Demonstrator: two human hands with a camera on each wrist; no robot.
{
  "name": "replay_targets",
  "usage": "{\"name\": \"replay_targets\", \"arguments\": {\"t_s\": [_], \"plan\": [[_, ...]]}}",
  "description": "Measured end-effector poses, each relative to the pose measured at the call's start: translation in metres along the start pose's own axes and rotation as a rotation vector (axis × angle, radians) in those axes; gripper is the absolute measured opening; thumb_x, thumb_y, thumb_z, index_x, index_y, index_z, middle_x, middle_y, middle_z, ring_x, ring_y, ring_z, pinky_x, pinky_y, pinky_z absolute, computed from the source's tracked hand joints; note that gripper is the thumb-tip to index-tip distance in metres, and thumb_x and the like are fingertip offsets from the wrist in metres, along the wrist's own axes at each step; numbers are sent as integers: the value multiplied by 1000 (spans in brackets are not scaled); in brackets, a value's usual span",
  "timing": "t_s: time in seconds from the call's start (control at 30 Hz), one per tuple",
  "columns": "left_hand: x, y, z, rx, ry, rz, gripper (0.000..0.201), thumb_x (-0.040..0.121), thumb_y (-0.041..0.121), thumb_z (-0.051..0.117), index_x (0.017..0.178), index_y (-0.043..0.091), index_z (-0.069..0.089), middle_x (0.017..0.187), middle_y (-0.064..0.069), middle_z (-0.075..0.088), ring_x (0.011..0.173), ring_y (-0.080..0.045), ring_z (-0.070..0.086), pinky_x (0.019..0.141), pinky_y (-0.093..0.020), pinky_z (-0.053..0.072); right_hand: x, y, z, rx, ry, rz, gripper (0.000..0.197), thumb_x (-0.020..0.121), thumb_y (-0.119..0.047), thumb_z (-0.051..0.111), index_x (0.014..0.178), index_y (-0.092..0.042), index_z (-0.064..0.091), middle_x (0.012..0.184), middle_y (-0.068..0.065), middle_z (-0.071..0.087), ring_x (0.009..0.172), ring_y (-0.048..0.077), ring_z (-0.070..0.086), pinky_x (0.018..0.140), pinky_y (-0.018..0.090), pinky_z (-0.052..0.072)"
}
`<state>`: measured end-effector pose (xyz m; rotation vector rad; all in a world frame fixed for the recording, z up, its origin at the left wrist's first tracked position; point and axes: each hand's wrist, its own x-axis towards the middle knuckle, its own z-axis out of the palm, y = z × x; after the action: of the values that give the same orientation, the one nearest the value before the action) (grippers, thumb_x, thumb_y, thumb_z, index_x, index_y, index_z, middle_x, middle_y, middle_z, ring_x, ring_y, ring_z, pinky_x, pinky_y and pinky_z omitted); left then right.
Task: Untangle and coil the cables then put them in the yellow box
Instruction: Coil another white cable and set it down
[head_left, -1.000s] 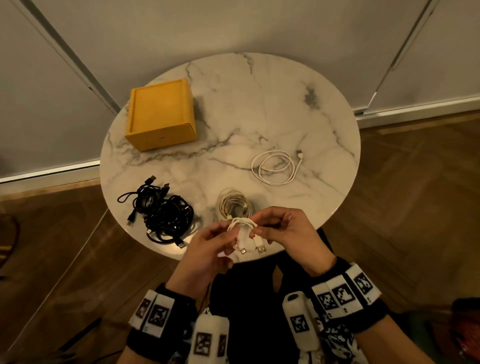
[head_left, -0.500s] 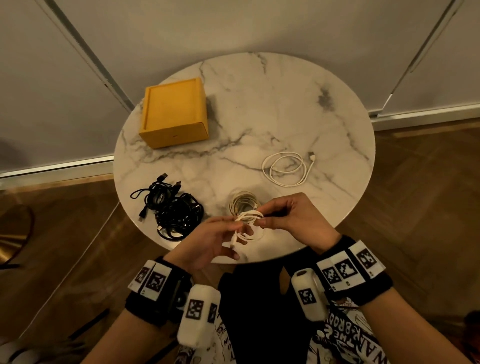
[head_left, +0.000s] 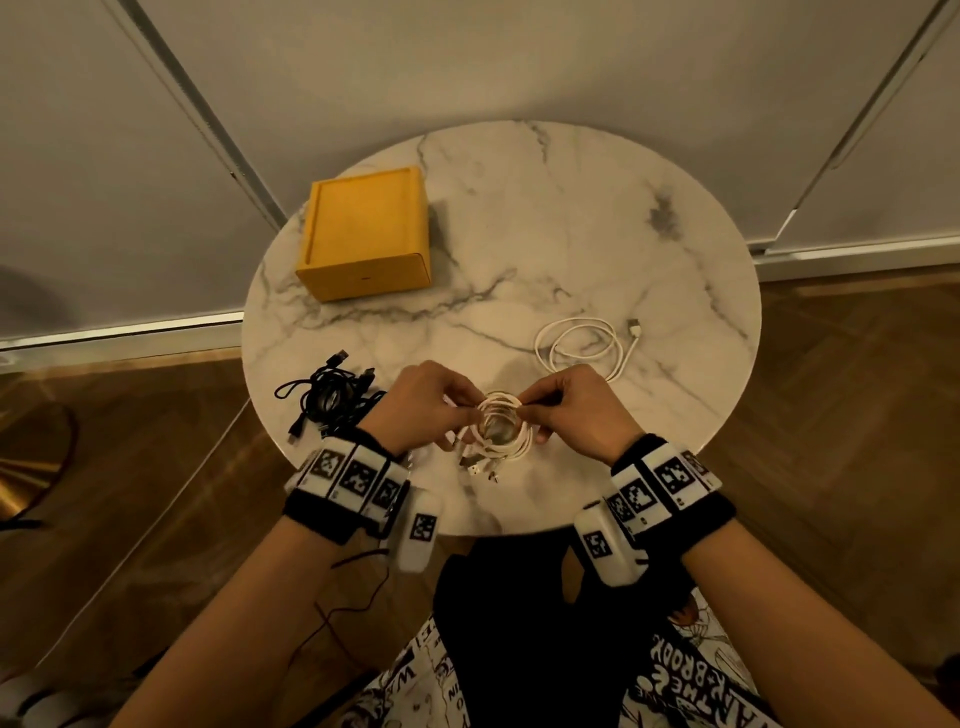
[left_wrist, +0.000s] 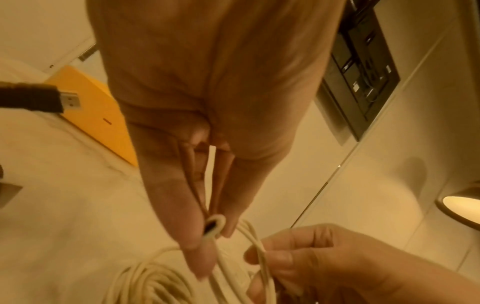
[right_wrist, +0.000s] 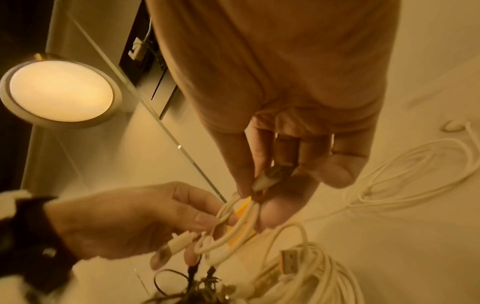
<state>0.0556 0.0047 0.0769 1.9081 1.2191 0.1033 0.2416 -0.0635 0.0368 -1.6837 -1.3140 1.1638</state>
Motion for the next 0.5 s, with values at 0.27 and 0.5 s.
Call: {"name": "replay_targets", "arguments": {"t_s": [0.27, 0.5], "plan": [[27, -24, 30, 183, 152, -95, 27, 72, 36, 78, 95, 26, 69, 86, 8, 70, 77, -14, 67, 71, -37, 56, 20, 21, 12, -284, 99, 46, 13, 77, -29, 76, 83, -18, 72, 79, 1, 68, 78, 18, 64, 73, 33, 52], [24, -38, 39, -14, 322, -78, 19, 83, 34, 69, 98, 23, 67, 82, 8, 61, 87, -16, 59, 81, -35, 48, 24, 33, 8, -7, 111, 81, 16, 85, -27, 69, 77, -15, 65, 72, 5, 68, 64, 18, 64, 66, 35, 54]]}}
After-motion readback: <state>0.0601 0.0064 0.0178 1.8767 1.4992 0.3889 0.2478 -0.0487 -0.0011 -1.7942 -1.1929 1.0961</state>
